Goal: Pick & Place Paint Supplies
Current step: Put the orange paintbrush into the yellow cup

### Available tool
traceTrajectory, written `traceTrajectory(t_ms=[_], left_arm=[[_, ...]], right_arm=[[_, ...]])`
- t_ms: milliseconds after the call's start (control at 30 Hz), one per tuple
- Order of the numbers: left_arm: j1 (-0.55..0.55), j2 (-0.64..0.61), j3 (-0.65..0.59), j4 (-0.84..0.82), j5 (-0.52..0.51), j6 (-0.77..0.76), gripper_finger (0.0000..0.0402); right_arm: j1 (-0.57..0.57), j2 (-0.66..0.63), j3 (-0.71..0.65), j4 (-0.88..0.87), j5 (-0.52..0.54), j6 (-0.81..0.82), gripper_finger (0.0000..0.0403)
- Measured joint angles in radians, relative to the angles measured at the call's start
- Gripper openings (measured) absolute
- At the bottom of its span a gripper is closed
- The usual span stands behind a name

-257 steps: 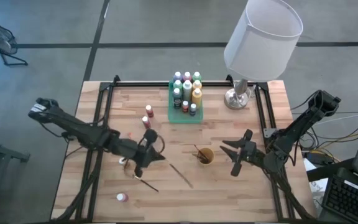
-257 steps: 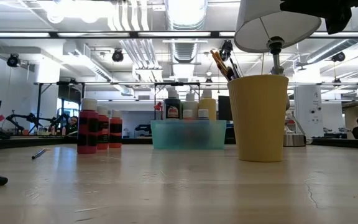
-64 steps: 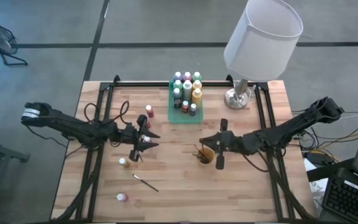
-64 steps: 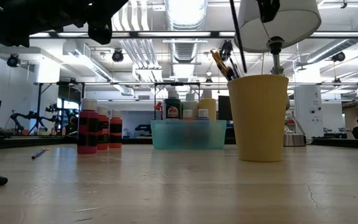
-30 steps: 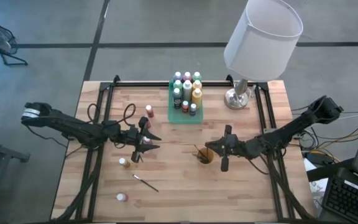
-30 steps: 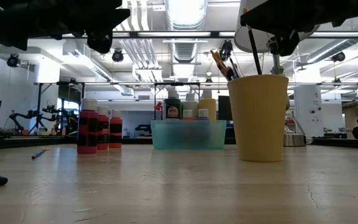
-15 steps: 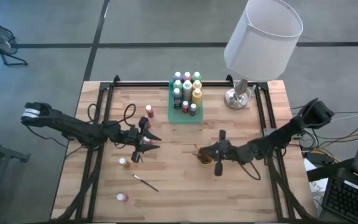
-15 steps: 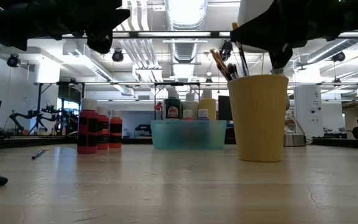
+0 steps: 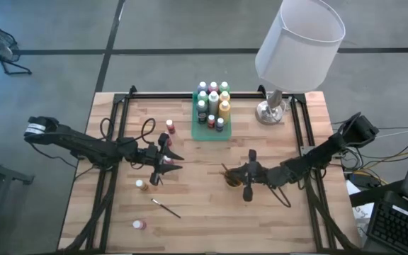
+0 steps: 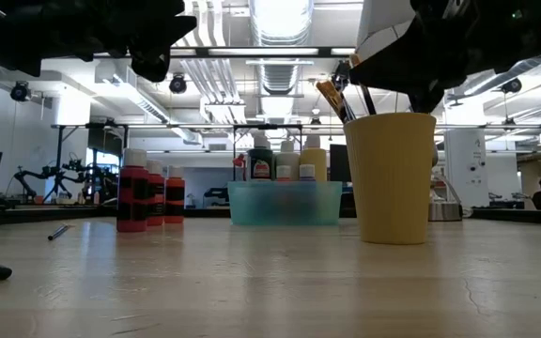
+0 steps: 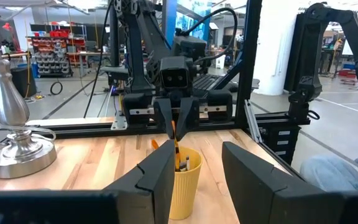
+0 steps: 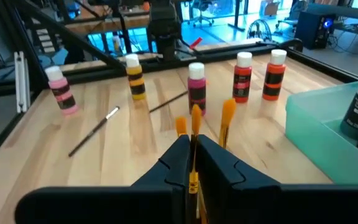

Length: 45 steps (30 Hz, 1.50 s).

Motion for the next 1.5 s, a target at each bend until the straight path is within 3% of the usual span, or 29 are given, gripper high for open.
traceTrajectory(t_ms=[633, 1233, 1500], left_arm=[[0.0, 0.0, 0.0, 0.0, 0.0, 0.0, 0.0138], [0.0, 0.0, 0.0, -0.008, 0.0, 0.0, 0.0138], [0.0, 0.0, 0.0, -0.007, 0.0, 0.0, 0.0138]], right_arm=[[0.0, -0.032, 0.004, -0.006, 0.004, -0.019, 0.0122], [-0.012, -0.361, 0.019, -0.043, 0.008, -0.325, 0.0191], [-0.023, -0.471, 0.021, -0.311, 0.008, -0.285, 0.0178]])
